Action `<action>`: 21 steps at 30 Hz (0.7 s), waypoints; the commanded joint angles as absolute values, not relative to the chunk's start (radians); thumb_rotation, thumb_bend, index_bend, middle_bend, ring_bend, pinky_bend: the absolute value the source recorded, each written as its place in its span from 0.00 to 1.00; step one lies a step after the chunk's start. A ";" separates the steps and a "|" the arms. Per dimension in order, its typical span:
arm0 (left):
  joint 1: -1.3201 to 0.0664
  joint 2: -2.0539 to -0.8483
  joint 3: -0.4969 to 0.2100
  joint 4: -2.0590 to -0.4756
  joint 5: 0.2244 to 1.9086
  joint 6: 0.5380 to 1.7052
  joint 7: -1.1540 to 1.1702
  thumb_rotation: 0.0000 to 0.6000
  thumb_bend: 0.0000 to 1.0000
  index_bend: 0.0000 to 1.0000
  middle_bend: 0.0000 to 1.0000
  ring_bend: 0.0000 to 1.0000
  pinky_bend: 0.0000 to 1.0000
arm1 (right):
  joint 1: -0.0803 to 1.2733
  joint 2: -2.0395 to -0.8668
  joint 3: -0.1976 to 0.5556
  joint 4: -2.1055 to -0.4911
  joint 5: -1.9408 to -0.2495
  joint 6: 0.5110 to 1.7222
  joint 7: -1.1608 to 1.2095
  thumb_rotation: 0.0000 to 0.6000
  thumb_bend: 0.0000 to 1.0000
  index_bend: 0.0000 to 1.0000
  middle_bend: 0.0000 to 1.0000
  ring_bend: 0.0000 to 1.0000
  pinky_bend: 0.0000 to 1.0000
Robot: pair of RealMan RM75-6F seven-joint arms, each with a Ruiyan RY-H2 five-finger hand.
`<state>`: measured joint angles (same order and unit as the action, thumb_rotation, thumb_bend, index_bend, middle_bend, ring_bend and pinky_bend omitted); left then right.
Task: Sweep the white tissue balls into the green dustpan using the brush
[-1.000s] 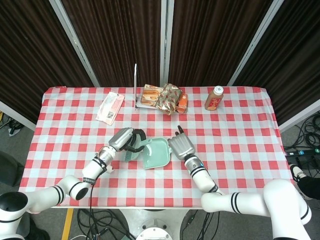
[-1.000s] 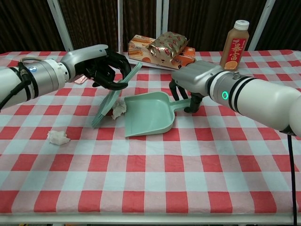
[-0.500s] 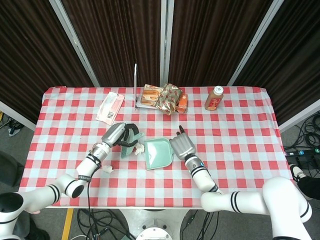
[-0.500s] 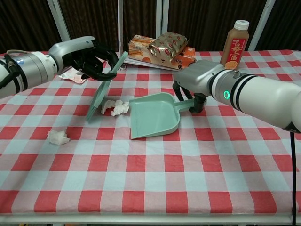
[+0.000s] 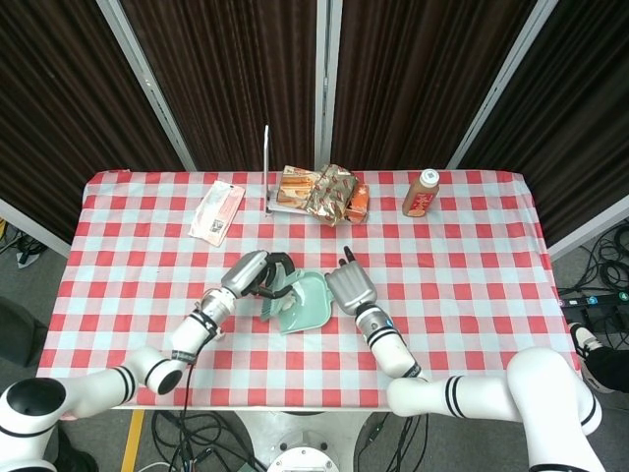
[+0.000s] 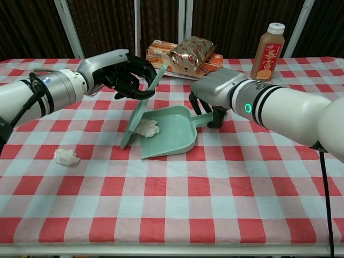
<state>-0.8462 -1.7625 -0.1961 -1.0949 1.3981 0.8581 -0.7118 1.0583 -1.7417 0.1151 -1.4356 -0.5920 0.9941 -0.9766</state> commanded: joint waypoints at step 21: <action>-0.793 -1.662 -0.202 -1.220 1.394 0.941 -0.661 1.00 0.37 0.52 0.51 0.73 0.82 | 0.993 -1.732 0.111 -1.405 -0.714 0.954 -0.793 1.00 0.41 0.67 0.58 0.24 0.08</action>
